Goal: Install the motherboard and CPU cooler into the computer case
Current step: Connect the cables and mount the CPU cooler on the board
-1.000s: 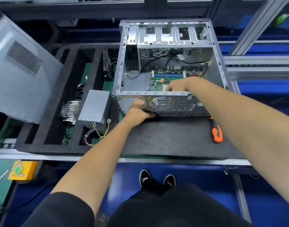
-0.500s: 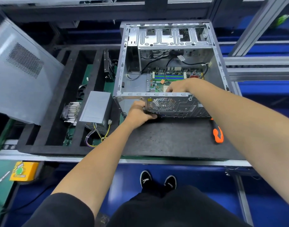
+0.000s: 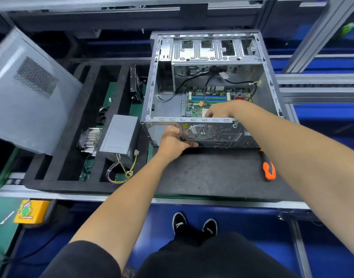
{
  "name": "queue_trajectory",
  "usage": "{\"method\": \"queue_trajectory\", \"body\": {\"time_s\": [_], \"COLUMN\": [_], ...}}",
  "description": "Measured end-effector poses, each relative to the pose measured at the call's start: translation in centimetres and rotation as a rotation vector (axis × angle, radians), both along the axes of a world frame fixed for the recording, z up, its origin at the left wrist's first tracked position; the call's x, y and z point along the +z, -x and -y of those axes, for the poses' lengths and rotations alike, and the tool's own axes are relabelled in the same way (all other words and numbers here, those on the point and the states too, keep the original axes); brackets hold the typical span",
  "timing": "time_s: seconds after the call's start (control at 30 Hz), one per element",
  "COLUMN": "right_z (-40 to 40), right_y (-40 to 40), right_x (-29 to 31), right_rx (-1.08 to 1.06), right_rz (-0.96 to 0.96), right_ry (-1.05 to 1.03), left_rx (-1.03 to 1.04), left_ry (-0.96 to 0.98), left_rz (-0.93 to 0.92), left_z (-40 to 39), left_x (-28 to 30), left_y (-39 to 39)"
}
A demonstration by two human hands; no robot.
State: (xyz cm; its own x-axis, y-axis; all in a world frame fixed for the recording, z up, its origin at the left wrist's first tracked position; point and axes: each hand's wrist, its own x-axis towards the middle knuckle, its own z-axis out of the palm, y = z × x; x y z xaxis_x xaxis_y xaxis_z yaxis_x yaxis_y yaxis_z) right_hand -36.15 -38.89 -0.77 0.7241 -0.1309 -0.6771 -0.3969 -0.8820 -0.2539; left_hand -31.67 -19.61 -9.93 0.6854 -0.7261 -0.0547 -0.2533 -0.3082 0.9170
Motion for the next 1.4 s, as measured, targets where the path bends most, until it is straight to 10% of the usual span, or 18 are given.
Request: {"method": "queue_trajectory", "body": {"time_s": [0.73, 0.9, 1.0, 1.23, 1.4], "right_z": [0.5, 0.5, 0.2, 0.7, 0.9], "right_y": [-0.3, -0.3, -0.1, 0.3, 0.5], "right_x": [-0.7, -0.8, -0.4, -0.5, -0.3], "right_rx": [0.020, 0.045, 0.022, 0.060, 0.011], "right_rz": [-0.006, 0.001, 0.013, 0.014, -0.009], "right_ry": [0.014, 0.012, 0.009, -0.014, -0.007], "left_rx": [-0.029, -0.364, -0.621, -0.515, -0.318], "left_ry": [-0.180, -0.799, -0.967, -0.409, -0.525], "left_rz": [-0.024, 0.180, -0.005, -0.101, 0.273], "left_z": [-0.5, -0.8, -0.4, 3.9, 6.6], "left_x": [1.7, 7.5, 11.9, 19.2, 15.9], "left_y": [0.4, -0.9, -1.1, -1.1, -1.3]}}
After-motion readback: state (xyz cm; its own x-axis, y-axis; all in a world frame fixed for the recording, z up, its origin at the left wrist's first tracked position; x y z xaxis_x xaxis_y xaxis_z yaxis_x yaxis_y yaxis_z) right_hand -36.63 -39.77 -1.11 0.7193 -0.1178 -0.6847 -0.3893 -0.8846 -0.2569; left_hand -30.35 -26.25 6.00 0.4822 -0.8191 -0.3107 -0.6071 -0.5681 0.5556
